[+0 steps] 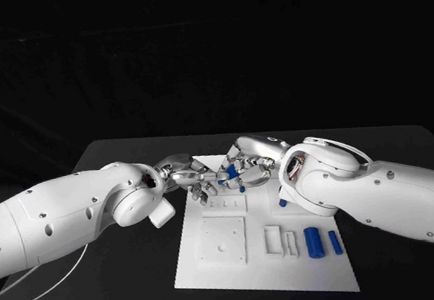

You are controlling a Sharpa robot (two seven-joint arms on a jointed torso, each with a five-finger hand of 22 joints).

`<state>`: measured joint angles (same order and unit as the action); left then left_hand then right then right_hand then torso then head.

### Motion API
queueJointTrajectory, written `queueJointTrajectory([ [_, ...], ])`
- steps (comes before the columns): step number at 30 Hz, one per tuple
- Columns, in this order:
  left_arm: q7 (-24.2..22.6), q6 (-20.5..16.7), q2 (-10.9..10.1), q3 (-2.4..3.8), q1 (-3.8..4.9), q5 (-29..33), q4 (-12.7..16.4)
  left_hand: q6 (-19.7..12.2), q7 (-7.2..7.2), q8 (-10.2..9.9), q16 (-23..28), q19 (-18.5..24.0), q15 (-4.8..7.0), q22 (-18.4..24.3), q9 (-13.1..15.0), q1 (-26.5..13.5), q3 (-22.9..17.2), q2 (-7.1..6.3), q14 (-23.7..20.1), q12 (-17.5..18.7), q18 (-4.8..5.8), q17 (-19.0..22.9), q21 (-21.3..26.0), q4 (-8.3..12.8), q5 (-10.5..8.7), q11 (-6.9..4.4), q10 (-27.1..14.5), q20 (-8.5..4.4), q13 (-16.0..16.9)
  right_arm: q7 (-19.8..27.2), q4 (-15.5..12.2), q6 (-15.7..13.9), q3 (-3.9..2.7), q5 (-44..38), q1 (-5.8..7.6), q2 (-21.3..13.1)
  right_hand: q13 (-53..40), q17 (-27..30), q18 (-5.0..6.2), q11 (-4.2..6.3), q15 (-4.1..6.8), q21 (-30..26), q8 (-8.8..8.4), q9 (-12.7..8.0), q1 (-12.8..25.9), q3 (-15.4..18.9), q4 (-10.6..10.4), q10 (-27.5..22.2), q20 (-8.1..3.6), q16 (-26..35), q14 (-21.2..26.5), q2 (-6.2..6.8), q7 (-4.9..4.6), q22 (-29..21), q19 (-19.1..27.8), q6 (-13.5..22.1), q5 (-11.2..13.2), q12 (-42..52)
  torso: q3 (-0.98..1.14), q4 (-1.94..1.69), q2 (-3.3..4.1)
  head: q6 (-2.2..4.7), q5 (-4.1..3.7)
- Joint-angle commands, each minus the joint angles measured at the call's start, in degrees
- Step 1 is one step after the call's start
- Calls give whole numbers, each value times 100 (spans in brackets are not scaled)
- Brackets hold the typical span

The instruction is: Assemble the parts on the task board

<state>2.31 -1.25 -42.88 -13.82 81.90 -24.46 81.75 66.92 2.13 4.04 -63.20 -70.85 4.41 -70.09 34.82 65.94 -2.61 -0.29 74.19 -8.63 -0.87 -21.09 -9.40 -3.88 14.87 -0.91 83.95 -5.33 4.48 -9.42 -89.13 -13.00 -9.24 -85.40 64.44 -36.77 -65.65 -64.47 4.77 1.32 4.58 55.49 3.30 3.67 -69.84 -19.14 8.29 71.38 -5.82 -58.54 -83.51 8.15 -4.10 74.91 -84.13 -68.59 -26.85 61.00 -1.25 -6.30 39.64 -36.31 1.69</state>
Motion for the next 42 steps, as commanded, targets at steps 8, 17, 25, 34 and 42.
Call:
queueJointTrajectory([
  [8, -275, 13, 15, 4, 0, 51, 12, 32, -100, 62, -84, -24, 29, -79, 275, 193, -189, 334, -35, 49, 87, 0, 49, 161, 689, -36, 100, -36, -21, 35, 34, 142, -3, -74, -3, 17, 1, -2, -44, 19, 50, -25, 27, 9, -49, 38, -1, -15, -30, 33, -5, -11, 25, 685, -144, -36, 37, -20, 8, 6, 1, -8, 5],
  [17, -368, -52, -4, 5, 0, 95, 22, -67, -147, 309, -217, 7, 103, -403, 1617, -3, -1071, 379, -14, -193, 87, -38, -44, 787, 1757, -98, 215, -107, 56, 8, 80, 207, -3, -111, -5, 24, 5, 6, -44, 19, 49, -32, 27, 9, -50, 44, -2, -19, -30, 46, -2, -16, 25, 684, -142, -37, 65, -26, 10, 1, -2, -17, -13],
  [25, -360, -226, -11, 5, 0, 134, 27, 47, -191, 197, -335, -38, 147, -592, 2256, -250, -1253, 420, 41, -558, 87, -57, -101, 1103, 2001, -168, 237, -149, 208, -2, 97, 204, -3, -120, -13, 30, 54, 32, -39, 14, 45, -82, 26, 7, -48, 62, -7, -59, -27, 90, 8, -12, 18, 671, -132, -8, 108, -88, 14, 8, 0, -8, -17],
  [34, 9, -545, 26, 5, -1, 94, -4, 150, -227, 55, -500, -83, 199, -603, 2693, -372, -1354, 394, 137, -865, 87, -99, -364, 1255, 2275, -237, 228, -209, 360, 111, 56, -209, -5, -62, -38, -88, 808, 542, 123, -234, -147, -1337, 4, -34, -250, 1536, -521, -726, 155, 781, 330, 164, -307, 326, 102, 1816, -179, -809, 25, 19, -6, -6, -16],
  [42, 665, -690, 73, 6, -2, -332, -98, 200, -238, 9, -527, -96, 222, -600, 2770, -383, -1384, 384, 193, -959, 87, -86, -488, 1321, 2371, -258, 238, -237, 411, 175, -53, -415, -175, 142, -90, -483, 1188, 629, 145, -255, -159, -1633, -9, -46, -702, 1653, -1029, -862, 174, 733, 362, 279, -333, 430, -20, 2040, -246, -589, 34, 42, 13, -11, 2],
])
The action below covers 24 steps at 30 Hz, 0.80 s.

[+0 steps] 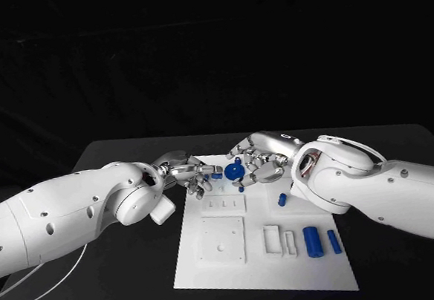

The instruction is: Assemble the parts on the task board

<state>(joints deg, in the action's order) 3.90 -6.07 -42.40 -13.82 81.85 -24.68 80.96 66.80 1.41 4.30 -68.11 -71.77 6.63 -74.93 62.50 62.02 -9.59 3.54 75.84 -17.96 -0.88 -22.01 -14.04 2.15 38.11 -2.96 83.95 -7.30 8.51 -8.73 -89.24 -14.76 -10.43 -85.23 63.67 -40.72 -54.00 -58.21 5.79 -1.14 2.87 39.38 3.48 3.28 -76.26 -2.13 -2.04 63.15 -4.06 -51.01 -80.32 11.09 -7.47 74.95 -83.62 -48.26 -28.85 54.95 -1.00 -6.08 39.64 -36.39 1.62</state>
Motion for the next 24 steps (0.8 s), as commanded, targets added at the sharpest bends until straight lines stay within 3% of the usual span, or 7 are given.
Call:
queueJointTrajectory([
  [1, 591, -211, 30, 6, 3, -401, -28, 220, -169, -21, -47, -7, 6, -115, 5, 5, -693, -7, 42, -47, 88, 3, -41, 736, 79, -59, 239, -46, 17, 100, -56, -246, -103, 157, -19, -145, 28, 7, 43, -7, 13, -27, -28, -7, -65, -66, 15, -40, -3, -19, 45, -11, 5, 427, -73, 2, -88, 20, 16, 28, 16, -4, 9],
  [6, 1023, -215, 67, 9, 5, -961, -12, 251, -178, -27, -74, -31, 22, -116, -4, -13, -703, -27, 82, -117, 87, -1, -107, 772, 154, -75, 247, -63, 44, 59, -58, -275, -371, 357, -34, -410, 68, 7, 35, 4, 23, -31, -25, -3, -44, -184, 114, -37, -12, -38, 36, -30, 14, 440, -96, -101, -200, 47, 37, 58, 12, -2, 7],
  [14, 1836, -193, 353, 11, 8, -1841, -37, 282, -189, -33, -112, -46, 39, -115, -55, -20, -709, -48, 130, -226, 85, -15, -207, 796, 209, -94, 253, -81, 81, 12, 65, -281, -704, 659, -36, -636, 108, 9, 25, 19, 33, -17, -16, 6, 63, -316, 276, -21, -22, -54, 25, -84, 29, 450, -116, -297, -259, 85, 82, 102, -5, -65, 17],
  [16, 1965, -205, 426, 11, 8, -2017, -48, 282, -189, -33, -112, -46, 39, -115, -55, -20, -709, -48, 130, -226, 85, -15, -207, 796, 209, -94, 253, -81, 81, 8, 82, -285, -744, 685, -36, -651, 113, 4, 25, 21, 34, -13, -15, 8, 72, -327, 289, -23, -23, -61, 20, -91, 31, 451, -118, -338, -263, 86, 84, 98, -9, -92, 13],
  [19, 2292, -250, 636, 11, 7, -2462, -73, 293, -191, -34, -134, -50, 46, -112, -104, -19, -710, -51, 155, -286, 86, -28, -262, 802, 221, -102, 257, -90, 102, 3, 104, -294, -833, 727, -35, -666, 107, 3, 25, 23, 36, -4, -14, 8, 80, -338, 303, -12, -25, -65, 17, -92, 33, 452, -122, -356, -272, 99, 105, 106, -14, -142, 6],
  [22, 2515, -290, 795, 10, 6, -2843, -95, 300, -196, -31, -153, -73, 58, -113, -121, -20, -708, -51, 187, -347, 84, -38, -309, 809, 220, -111, 259, -100, 126, 3, 96, -296, -874, 744, -34, -660, 111, 3, 24, 25, 37, 9, -15, 8, 88, -365, 326, -11, -26, -65, 16, -97, 34, 455, -126, -359, -273, 102, 109, 108, -21, -177, -4],
  [24, 2627, -329, 867, 9, 4, -3058, -104, 313, -200, -30, -157, -80, 64, -112, -134, -25, -711, -60, 207, -384, 84, -43, -341, 822, 258, -116, 258, -108, 138, 4, 82, -296, -889, 748, -34, -654, 111, 3, 24, 25, 37, 9, -15, 8, 88, -365, 326, -11, -26, -65, 16, -97, 34, 455, -126, -359, -273, 102, 100, 103, -20, -190, -15],
])
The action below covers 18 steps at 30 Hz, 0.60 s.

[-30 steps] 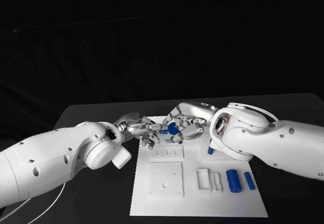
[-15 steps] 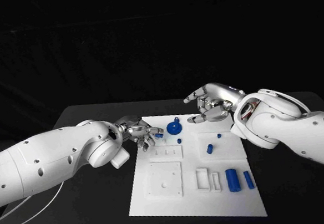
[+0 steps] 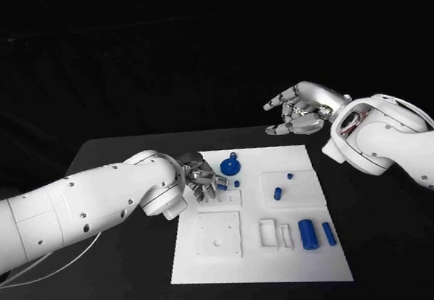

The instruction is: Assemble the parts on the task board

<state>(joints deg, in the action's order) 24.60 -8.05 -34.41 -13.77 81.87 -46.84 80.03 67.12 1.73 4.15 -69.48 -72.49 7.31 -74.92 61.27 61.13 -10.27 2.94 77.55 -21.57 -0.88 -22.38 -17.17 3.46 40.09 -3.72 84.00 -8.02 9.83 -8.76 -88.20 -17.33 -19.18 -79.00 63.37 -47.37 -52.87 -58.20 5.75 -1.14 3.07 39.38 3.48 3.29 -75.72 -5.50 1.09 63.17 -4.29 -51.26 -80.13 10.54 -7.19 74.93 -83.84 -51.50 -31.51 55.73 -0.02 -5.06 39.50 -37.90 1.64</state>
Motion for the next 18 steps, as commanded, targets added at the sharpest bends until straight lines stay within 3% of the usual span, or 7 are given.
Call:
queueJointTrajectory([
  [1, 613, -152, 102, 4, -3, -953, -17, 286, -233, -13, -24, -7, -3, -115, -12, 63, -646, -4, 40, -27, 84, -8, -35, 694, 84, -41, 255, -37, 7, 8, -30, -39, -20, 123, -3, 15, 0, 2, 28, 27, 18, 15, -14, 8, 61, -65, 46, -8, -4, -42, -8, -45, 7, 456, -106, -58, -10, 34, 8, 3, -8, -51, -20],
  [6, 825, -200, 211, 2, -43, -1302, -62, 326, -243, -17, -53, -6, 10, -119, -41, 39, -662, -29, 67, -97, 82, -36, -123, 722, 178, -50, 258, -50, 22, 1, -65, -40, -37, 75, -2, 23, 4, 1, 26, 29, 18, 28, -12, 10, 57, -83, 67, -7, -4, -43, -8, -46, 9, 460, -108, -78, -35, 34, 7, -2, -21, -92, -35],
  [10, 925, -199, 253, 1, -77, -1416, -100, 344, -249, -16, -71, -5, 16, -119, -54, 27, -668, -31, 84, -143, 79, -56, -186, 741, 195, -57, 260, -57, 33, -9, -69, -46, -43, 39, 1, 21, 3, -8, 26, 30, 19, 34, -11, 10, 65, -93, 76, -4, -5, -56, -15, -47, 10, 461, -110, -98, -41, 37, 25, -7, -35, -131, -40],
  [18, 1016, -196, 312, 1, -176, -1565, -174, 353, -252, -11, -69, 12, 21, -116, -47, 6, -685, -33, 90, -157, 73, -66, -239, 767, 277, -57, 262, -61, 32, -25, -47, -53, -53, 12, 7, 19, 11, -8, 25, 35, 22, 55, -9, 12, 86, -124, 105, 1, -7, -56, -19, -49, 15, 465, -113, -148, -60, 36, 9, -8, -30, -161, -37],
])
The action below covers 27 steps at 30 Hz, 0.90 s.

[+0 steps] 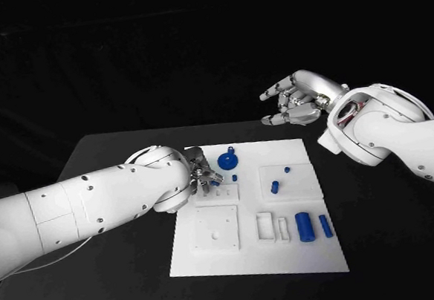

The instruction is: Assemble the parts on the task board

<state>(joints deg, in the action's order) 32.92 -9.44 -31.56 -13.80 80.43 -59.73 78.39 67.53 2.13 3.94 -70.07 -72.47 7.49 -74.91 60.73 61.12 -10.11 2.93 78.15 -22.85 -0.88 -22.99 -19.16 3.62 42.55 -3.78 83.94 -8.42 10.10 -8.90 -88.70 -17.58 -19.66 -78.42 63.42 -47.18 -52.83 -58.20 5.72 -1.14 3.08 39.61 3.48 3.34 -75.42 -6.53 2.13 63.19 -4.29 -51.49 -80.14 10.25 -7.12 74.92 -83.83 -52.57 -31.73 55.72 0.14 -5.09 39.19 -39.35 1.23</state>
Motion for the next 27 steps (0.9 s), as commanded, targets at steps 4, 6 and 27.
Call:
queueJointTrajectory([
  [4, 197, -25, 52, 4, -91, -316, -32, 322, -295, 11, -17, 10, 6, -116, 14, -3, -707, -34, 40, -48, 70, -12, -67, 766, 49, -53, 271, -24, 8, -20, 5, -19, -7, -52, 3, -2, 7, -7, 28, 35, 22, 32, -9, 7, 57, -22, 3, 0, -7, -33, -18, -19, 8, 465, -113, -41, -38, 37, -7, -2, 10, -32, 8],
  [6, 199, -8, 64, 4, -120, -323, -39, 322, -295, 11, -17, 10, 6, -116, 14, -3, -707, -34, 40, -48, 70, -12, -67, 766, 49, -53, 271, -24, 8, -24, 4, -16, -8, -54, 3, -4, 12, -8, 29, 36, 23, 24, -10, 7, 68, -41, 22, -2, -8, -32, -18, -19, 9, 463, -111, -43, -49, 34, -5, 0, 13, -40, 1],
  [27, 166, 251, 121, 6, -199, -287, -26, 330, -298, 8, -22, 19, 11, -114, 27, -19, -711, -29, 48, -81, 67, -25, -124, 803, 50, -51, 270, -28, 15, -40, 30, 16, -11, -59, 4, 5, 19, -5, 29, 37, 24, 22, -10, 7, 81, -67, 44, -5, -9, -27, -18, -22, 8, 461, -109, -48, -69, 31, -9, 8, 4, -93, -6],
])
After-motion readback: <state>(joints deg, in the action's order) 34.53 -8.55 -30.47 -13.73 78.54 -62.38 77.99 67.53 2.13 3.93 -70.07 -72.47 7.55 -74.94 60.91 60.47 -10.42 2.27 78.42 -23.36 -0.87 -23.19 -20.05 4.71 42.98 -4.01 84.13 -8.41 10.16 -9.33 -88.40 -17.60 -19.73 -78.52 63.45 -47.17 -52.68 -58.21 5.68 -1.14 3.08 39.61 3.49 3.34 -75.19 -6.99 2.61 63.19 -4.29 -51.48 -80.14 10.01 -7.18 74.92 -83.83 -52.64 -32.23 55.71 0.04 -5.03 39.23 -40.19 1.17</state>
